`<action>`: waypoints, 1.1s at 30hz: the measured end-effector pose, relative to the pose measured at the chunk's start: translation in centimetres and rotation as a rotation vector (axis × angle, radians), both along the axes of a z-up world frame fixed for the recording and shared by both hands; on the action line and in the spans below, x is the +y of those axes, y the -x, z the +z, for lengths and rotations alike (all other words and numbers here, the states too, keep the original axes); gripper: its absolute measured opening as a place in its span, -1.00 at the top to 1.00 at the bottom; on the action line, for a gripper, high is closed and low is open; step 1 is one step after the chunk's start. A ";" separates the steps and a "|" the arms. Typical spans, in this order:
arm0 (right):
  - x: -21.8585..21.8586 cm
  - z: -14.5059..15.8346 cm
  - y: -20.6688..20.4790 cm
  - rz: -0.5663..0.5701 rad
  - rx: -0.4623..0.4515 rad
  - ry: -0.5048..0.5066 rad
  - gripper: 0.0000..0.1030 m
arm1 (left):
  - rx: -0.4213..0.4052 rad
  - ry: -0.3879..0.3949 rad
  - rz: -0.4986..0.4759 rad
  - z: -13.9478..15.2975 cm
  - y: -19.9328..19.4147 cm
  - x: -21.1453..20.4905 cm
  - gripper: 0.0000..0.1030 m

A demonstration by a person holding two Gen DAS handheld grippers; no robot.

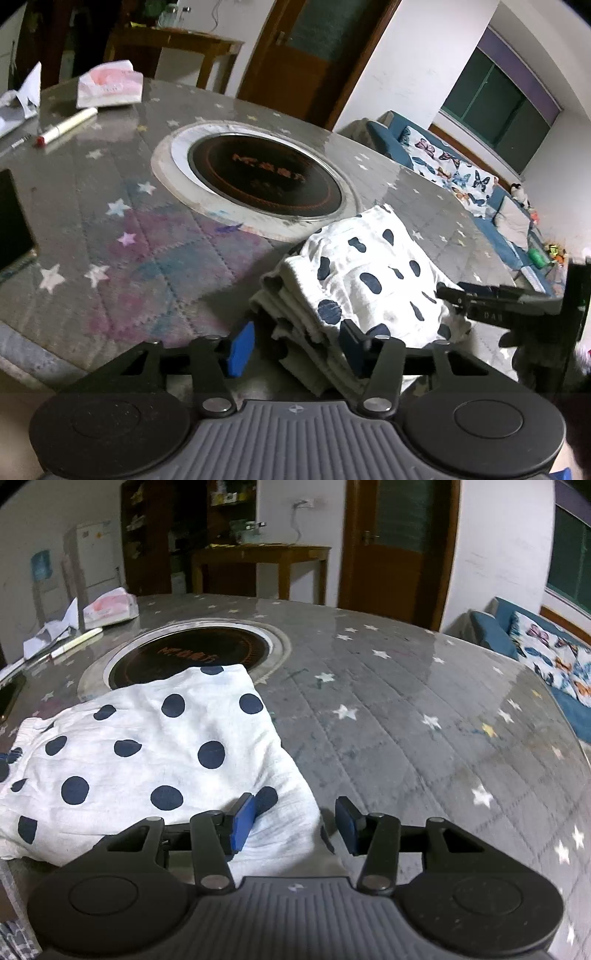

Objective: Fold clothes

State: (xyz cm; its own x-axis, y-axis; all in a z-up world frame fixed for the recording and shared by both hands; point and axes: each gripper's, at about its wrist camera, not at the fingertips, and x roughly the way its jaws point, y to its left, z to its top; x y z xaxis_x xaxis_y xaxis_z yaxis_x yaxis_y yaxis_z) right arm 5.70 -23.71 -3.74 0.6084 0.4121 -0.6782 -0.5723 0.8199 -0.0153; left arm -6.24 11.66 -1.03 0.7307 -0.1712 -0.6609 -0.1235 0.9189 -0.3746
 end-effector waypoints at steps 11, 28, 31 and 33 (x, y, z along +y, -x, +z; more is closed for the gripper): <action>-3.5 -0.5 1.6 -0.161 -0.008 -0.060 -0.02 | -0.017 0.040 -0.077 -0.6 -4.6 -1.0 0.19; -5.5 -0.4 1.5 -0.271 -0.003 -0.078 -0.12 | -0.035 -0.038 -0.139 -0.7 -10.1 -2.6 0.12; -5.1 -0.4 1.9 -0.240 0.010 -0.079 -0.12 | -0.046 -0.063 -0.140 -0.8 -9.7 -2.4 0.12; -4.5 -0.5 2.1 -0.231 -0.007 -0.057 -0.12 | -0.054 -0.085 -0.145 -0.6 -9.6 -2.4 0.15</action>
State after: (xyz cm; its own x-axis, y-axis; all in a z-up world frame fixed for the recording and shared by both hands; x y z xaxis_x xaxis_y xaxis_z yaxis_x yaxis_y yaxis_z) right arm 3.60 -28.20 -4.23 0.6955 0.2989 -0.6535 -0.3694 0.9287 0.0317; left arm 3.38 9.24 -1.65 0.7372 -0.2221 -0.6381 0.0303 0.9543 -0.2972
